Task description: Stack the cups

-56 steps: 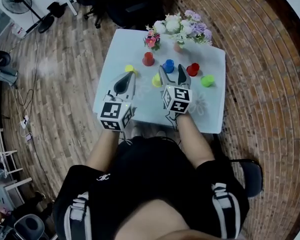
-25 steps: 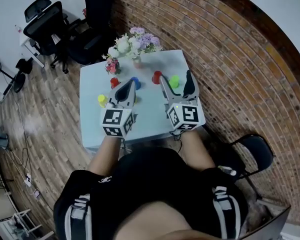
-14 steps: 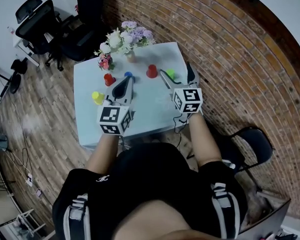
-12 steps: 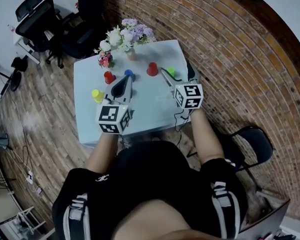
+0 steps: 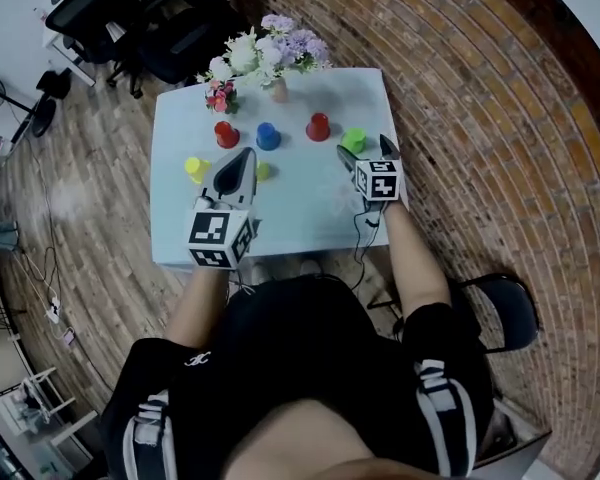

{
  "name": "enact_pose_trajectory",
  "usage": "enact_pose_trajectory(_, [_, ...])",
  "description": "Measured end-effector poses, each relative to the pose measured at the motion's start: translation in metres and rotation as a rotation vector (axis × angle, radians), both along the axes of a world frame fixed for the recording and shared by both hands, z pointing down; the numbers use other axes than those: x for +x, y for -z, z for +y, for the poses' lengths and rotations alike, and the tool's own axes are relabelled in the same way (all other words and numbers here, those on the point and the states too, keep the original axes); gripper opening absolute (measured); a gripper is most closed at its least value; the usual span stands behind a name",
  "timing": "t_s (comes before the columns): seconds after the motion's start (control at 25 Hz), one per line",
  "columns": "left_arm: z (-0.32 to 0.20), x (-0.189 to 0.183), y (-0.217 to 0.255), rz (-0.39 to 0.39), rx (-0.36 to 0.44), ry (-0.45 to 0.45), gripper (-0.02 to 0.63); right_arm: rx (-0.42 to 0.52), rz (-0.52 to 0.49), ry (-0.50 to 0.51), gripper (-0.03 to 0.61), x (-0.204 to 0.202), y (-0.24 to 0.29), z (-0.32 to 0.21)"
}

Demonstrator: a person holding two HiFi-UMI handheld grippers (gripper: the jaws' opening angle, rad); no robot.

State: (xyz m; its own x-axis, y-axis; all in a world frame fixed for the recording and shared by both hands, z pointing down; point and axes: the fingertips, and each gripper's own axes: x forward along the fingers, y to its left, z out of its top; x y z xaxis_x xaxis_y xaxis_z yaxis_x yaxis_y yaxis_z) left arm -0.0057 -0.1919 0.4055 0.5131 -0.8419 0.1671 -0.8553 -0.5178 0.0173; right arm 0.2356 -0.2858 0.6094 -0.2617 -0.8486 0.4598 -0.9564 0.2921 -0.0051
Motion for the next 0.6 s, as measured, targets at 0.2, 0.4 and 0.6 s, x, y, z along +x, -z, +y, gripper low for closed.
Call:
enact_pose_trajectory(0.2, [-0.007,-0.009,-0.012,-0.014,-0.036,0.068,0.003,-0.102,0.025,-0.003,0.477,0.010,-0.050,-0.020])
enact_pose_trajectory(0.4, [-0.007,-0.021,-0.024,-0.029,-0.063,0.128,0.003,-0.168,0.047,-0.017,0.438,0.016,-0.081,-0.037])
enact_pose_trajectory(0.6, [-0.004,-0.034,-0.029,-0.031,-0.072,0.172,0.003,-0.180,0.070,-0.081,0.229,0.025,-0.081,-0.041])
